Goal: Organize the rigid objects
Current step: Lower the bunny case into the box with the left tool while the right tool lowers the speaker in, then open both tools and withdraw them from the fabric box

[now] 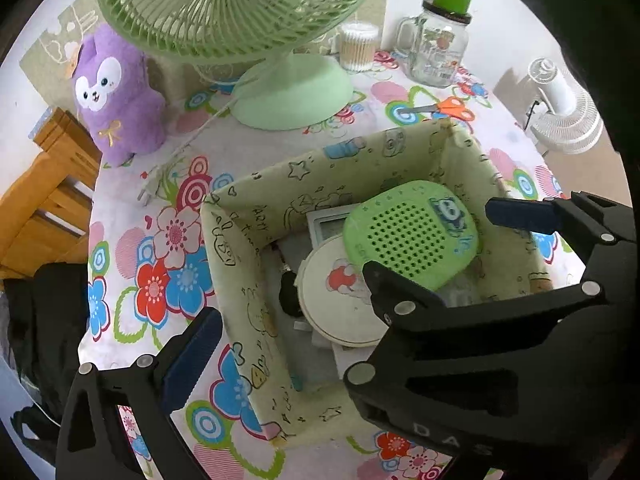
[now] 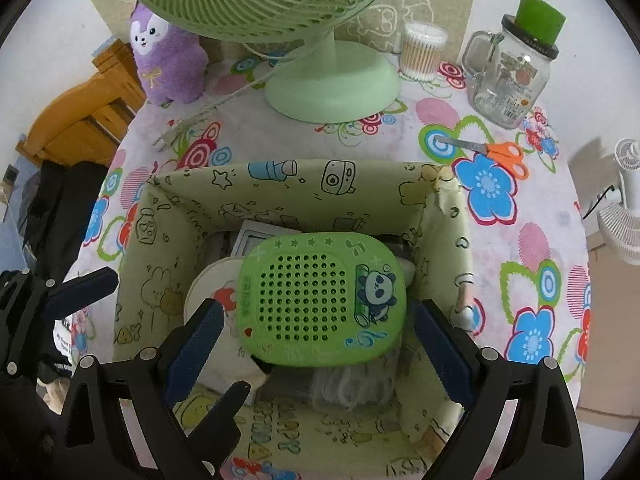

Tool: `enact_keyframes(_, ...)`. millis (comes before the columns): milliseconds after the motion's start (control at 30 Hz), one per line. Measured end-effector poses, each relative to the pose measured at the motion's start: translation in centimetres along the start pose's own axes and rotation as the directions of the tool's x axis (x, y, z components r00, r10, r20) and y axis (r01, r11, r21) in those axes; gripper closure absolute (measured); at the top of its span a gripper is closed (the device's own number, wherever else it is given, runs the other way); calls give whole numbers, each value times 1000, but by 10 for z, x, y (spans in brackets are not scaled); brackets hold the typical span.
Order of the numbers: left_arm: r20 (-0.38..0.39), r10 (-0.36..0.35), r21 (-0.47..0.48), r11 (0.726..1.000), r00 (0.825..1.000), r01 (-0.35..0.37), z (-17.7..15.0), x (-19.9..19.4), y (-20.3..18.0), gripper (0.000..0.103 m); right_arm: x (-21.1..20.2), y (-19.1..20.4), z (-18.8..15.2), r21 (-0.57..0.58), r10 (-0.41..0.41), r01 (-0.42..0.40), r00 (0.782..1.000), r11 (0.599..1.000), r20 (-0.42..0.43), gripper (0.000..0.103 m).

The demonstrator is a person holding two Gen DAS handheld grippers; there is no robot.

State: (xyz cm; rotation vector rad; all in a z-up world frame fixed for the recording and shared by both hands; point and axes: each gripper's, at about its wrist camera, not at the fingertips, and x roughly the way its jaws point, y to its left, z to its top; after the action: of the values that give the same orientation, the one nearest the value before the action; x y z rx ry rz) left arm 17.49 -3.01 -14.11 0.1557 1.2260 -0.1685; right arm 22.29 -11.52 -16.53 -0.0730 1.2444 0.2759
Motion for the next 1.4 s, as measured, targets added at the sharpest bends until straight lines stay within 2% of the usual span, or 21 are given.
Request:
enact_keyframes(233,30,-18,-18,1000,999,18,-4,-16,-6,0,-21,-7,-8,13,-7,7,999,1000,35,3)
enact_keyframes(567,39,27,-63,998,999,-25,-18,-36,-10,0,-52,-10,-28,12,-43,42,996,999,82,3)
enact_keyframes(900,57,37,-110,993,998,-31,-41,-57,-19,0,-79,-8,-54,-7,-50,51,992,999,119,3)
enact_keyframes(1400,122,106,-187,979,987,-82,-74,-107,-30,0,-137,-17,-92,-10,-52,55,977,998,205,3)
